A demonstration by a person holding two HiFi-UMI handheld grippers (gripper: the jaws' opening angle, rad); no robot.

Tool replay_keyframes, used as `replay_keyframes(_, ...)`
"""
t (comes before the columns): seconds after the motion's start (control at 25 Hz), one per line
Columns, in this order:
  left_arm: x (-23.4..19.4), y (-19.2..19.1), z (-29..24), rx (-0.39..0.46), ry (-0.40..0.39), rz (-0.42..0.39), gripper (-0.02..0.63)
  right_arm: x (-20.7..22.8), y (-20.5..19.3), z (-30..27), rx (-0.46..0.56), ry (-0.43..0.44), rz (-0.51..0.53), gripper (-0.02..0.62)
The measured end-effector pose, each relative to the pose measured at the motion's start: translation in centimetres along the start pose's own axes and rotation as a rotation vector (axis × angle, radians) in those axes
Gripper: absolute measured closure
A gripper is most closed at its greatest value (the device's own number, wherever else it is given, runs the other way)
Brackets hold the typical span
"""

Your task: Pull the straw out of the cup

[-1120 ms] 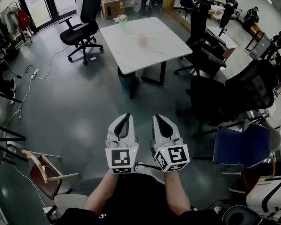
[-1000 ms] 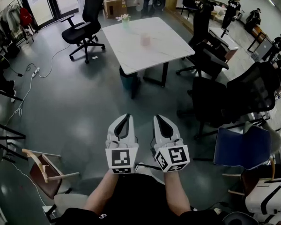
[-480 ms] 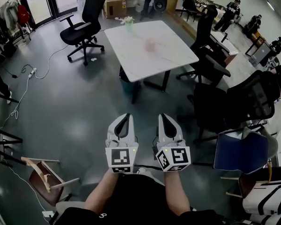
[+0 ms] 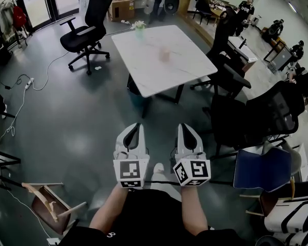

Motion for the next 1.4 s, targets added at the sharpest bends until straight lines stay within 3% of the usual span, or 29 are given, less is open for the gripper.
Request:
replay_keyframes(0.24, -0.6, -0.1, -5.3, 0.021, -0.002, 0.030, 0.604, 2.7, -0.3, -4.4, 0.021, -0.003, 0.013, 0.592)
replay_keyframes(0.44, -1.3, -0.4, -11.1, 0.035, -0.008, -0.034, 0.604, 6.7, -0.6, -9.5, 0.057, -0.016, -0.010, 0.592)
replay_keyframes(0.8, -2.7, -2.2, -23.8, -0.068, 0.017, -0.044, 0.604, 13.0, -3.6, -21.1, 0.002, 0.032, -0.107, 0.592)
replay_keyframes(1.08, -1.3, -2.6, -36.2, -0.120, 0.017, -0.036, 0.604, 19.9, -3.7, -30.5, -0.031, 0.088, -0.128, 0.592)
replay_keyframes(1.4, -0.8, -3.3, -43.4, -0.162, 0.025, -0.048, 0.604, 24.1, -4.9, -36.8, -0.070, 0.131, -0.172, 0.592)
Point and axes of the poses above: the fingertips, and each gripper's own axes: z backward along the fingers, x to its right, y out of its top, the point moved 5 cm from there along z, backward along the fingers, and after that the axes turned 5 degrees about x, right-handed, at the moved point
